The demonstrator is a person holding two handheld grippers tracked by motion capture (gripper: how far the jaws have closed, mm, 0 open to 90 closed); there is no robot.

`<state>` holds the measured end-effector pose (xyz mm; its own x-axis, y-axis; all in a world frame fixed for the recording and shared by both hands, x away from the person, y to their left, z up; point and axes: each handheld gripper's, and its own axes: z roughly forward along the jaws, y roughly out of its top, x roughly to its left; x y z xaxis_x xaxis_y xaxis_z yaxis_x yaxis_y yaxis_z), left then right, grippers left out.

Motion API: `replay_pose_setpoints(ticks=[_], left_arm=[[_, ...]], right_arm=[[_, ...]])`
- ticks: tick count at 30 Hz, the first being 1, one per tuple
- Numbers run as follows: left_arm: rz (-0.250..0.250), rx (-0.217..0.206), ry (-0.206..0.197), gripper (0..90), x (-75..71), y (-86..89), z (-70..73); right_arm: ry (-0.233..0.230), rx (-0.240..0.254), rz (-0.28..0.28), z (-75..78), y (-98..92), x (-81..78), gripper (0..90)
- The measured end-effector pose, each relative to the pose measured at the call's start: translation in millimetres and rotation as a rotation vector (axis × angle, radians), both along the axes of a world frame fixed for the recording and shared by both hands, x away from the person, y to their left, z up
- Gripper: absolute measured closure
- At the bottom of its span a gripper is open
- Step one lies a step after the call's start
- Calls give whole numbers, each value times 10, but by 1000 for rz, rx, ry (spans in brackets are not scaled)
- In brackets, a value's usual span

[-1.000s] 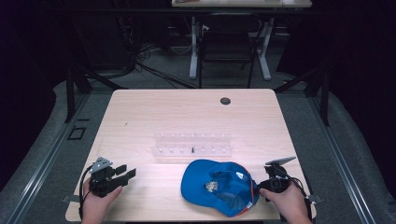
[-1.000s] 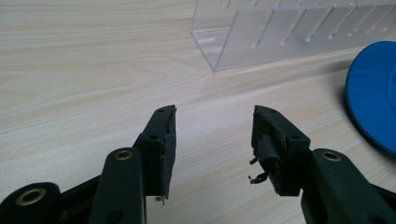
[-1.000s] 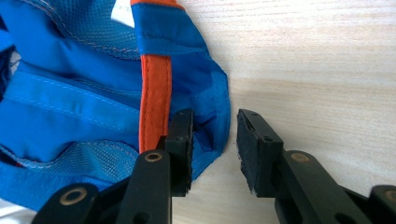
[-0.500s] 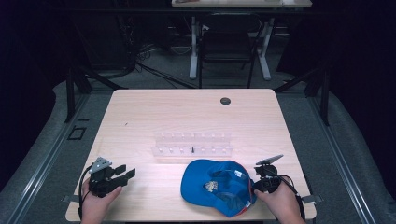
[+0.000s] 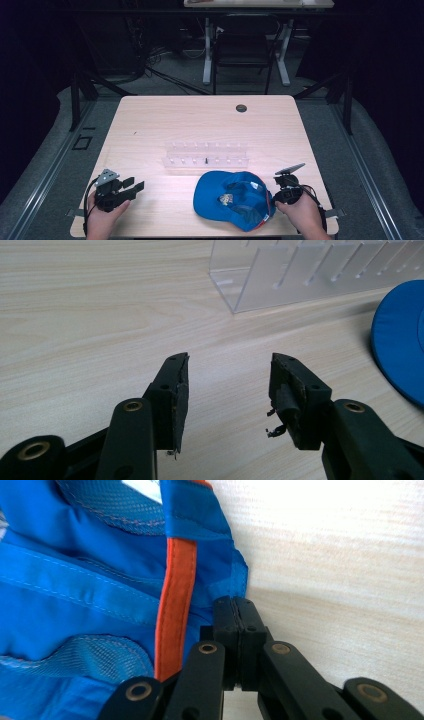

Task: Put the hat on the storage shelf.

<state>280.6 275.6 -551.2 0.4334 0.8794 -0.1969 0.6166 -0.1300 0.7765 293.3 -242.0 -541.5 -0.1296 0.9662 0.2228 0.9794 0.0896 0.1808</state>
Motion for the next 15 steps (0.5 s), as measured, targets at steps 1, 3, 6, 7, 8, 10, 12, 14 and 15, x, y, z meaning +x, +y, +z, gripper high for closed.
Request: replay_pose_setpoints(ticks=[1, 3, 6, 7, 8, 10, 12, 14, 15], left_arm=[[0, 0, 0, 507, 0, 0, 0], [6, -9, -8, 507, -1, -3, -8], [6, -9, -8, 507, -3, -1, -8], [6, -9, -7, 507, -4, -1, -7], [6, -9, -7, 506, -5, -2, -7], [5, -8, -7, 507, -6, -1, -7], [7, -7, -6, 507, -7, 0, -6], [9, -8, -5, 507, -8, 4, -6], [9, -8, -5, 507, -8, 4, -6]], right_arm=[[0, 0, 0, 0, 0, 0, 900], [0, 28, -3, 72, -40, 28, 900], [-4, 65, -21, 146, -79, 54, 900], [1, 79, -17, 178, -107, 68, 900], [-4, 94, -28, 205, -118, 76, 900], [0, 119, -22, 264, -150, 94, 900], [-2, 130, -28, 292, -159, 99, 900], [11, 162, -32, 376, -203, 114, 900], [6, 171, -48, 387, -203, 114, 900]])
